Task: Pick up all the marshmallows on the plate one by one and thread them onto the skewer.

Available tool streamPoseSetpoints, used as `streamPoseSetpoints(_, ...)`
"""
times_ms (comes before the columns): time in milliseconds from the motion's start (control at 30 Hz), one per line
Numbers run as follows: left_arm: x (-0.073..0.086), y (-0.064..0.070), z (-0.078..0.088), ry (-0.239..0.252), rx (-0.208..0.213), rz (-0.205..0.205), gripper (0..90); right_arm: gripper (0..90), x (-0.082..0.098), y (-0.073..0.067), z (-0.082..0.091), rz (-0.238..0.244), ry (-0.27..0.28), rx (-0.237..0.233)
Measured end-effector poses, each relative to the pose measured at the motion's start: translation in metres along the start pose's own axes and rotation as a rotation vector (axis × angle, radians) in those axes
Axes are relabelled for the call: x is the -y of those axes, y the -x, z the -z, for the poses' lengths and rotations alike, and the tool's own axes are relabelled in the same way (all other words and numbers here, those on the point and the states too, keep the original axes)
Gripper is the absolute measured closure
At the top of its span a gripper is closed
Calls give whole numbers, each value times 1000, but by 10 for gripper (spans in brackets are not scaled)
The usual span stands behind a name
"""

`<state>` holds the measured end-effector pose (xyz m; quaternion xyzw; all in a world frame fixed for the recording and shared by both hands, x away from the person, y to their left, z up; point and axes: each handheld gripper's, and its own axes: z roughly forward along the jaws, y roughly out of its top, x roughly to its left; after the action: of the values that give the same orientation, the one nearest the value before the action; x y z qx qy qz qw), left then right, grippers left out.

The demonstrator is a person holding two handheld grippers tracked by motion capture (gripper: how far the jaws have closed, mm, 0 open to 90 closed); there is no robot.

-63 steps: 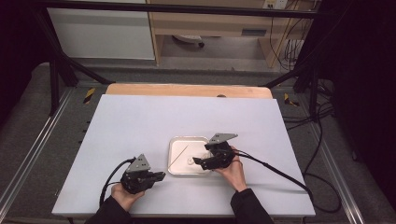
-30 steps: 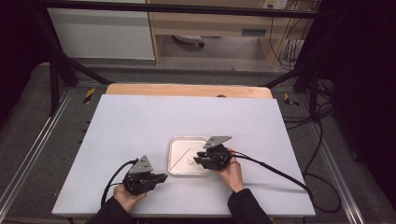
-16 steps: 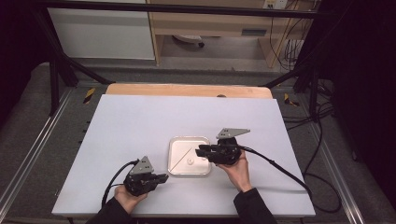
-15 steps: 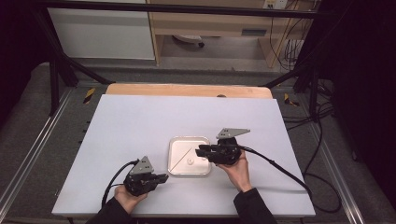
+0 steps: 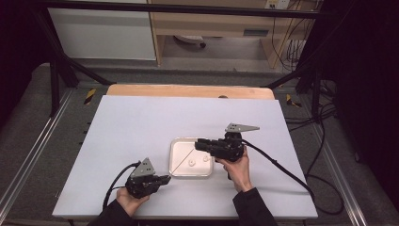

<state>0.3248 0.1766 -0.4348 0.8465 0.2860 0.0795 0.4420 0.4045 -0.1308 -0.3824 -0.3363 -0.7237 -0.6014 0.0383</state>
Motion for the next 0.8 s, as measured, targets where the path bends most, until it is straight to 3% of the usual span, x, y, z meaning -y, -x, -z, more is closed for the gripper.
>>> streamPoseSetpoints(800,1,2,0,16,-12,-6,882,742,9,4,-13,-75,-15,-74)
